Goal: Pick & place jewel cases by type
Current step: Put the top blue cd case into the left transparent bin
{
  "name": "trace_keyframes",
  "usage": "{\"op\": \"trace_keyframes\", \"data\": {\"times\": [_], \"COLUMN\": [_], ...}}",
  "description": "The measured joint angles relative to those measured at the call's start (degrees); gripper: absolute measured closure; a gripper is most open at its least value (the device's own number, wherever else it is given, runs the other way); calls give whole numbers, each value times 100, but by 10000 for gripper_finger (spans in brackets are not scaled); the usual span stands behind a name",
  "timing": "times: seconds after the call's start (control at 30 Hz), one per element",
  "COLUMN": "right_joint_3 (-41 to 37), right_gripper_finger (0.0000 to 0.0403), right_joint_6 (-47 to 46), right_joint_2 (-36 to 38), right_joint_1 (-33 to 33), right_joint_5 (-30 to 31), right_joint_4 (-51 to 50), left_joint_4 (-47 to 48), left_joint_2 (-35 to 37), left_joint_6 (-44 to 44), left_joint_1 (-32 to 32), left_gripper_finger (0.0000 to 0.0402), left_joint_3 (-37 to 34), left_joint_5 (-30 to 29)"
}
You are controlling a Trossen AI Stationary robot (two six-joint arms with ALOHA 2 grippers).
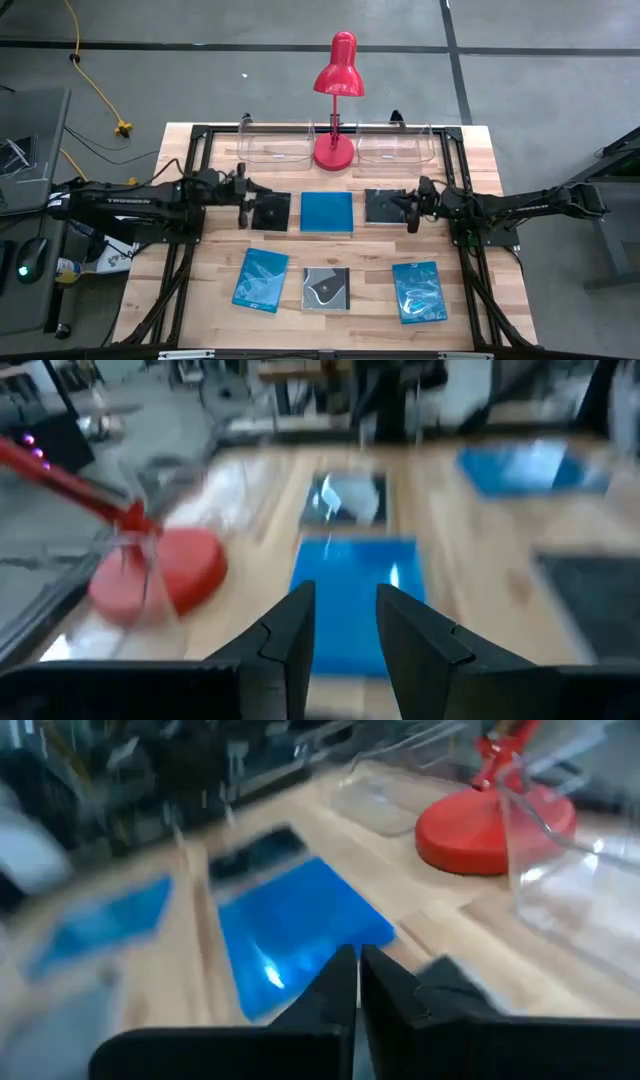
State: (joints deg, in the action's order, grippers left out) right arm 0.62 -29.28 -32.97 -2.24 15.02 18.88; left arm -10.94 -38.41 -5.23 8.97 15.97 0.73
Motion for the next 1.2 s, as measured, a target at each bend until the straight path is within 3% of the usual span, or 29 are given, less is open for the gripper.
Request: {"op": "trace_keyframes", "data": {"times": [0.13, 0.4, 1.0, 1.2], "right_joint_3": [-1, 0, 0, -1], "right_gripper_finger": [402, 402, 402, 402], "right_joint_6": [-1314, -2375, -1973, -1682], "right_joint_2": [0, -2, -2, -2], "right_joint_1": [0, 0, 0, 0], "right_joint_5": [261, -44, 92, 4], "right_joint_4": [345, 1050, 1418, 2350], "left_joint_4": [33, 35, 37, 35], "left_joint_2": [-2, -2, -2, -2], "left_joint_6": [412, 1007, 697, 719], "left_joint_1": [2, 1, 2, 1], "left_gripper_finger": [296, 296, 296, 296], "left_joint_3": [520, 1181, 1408, 1408], "left_joint_5": [241, 779, 575, 575]}}
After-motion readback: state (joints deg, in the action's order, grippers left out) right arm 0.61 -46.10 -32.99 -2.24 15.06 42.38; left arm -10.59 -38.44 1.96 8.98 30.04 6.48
